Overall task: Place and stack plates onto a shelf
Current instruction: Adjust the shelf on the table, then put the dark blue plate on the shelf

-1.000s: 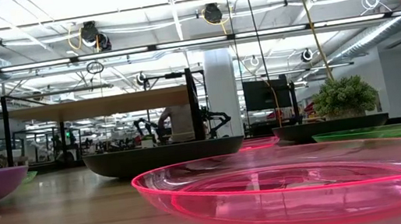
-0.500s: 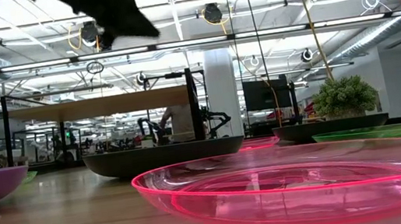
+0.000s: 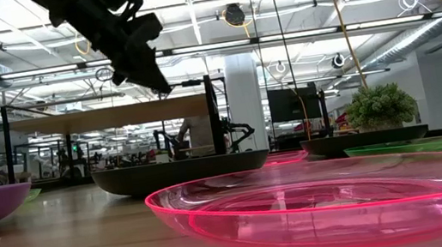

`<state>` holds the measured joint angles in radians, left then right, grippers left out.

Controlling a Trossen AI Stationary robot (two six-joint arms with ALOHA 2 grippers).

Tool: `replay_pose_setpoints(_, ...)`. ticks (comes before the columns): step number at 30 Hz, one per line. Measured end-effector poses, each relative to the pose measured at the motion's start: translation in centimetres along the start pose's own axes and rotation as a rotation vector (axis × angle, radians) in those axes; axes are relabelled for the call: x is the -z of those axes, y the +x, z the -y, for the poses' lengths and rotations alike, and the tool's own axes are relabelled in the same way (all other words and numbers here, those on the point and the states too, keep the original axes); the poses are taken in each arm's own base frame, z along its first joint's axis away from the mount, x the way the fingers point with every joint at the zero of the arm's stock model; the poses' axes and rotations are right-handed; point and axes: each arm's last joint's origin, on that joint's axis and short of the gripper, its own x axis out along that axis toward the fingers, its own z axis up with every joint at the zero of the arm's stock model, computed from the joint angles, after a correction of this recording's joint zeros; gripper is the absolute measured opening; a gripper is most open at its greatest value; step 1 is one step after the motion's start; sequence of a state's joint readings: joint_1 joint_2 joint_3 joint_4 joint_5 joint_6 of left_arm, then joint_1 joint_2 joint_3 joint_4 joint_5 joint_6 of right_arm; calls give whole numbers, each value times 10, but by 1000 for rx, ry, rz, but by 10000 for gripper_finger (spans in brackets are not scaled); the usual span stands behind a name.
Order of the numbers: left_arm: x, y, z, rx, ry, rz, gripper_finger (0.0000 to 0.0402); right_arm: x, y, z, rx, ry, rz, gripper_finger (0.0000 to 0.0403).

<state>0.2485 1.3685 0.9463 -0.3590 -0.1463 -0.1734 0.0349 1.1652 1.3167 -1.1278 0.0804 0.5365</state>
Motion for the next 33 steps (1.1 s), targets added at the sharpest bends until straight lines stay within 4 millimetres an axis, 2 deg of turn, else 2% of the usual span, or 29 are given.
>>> replay_pose_setpoints(5,6,0,-4,-91,69,-53,8,0,0,1,24,1,15,0)
replay_pose_setpoints(12,4,1,-19,-155,41,-58,8,-2,0,3,31,-12,18,0)
replay_pose_setpoints(16,3,2,-24,-154,26,-56,8,-3,0,5,36,-4,19,0)
replay_pose_setpoints(19,1,-1,-24,-88,16,-36,8,-3,0,6,36,7,19,0)
replay_pose_setpoints(22,-2,-8,-16,-3,-22,-7,8,-1,0,7,50,61,2,0)
replay_pose_setpoints(33,-1,-32,18,125,-147,47,8,14,-4,32,363,471,-76,0)
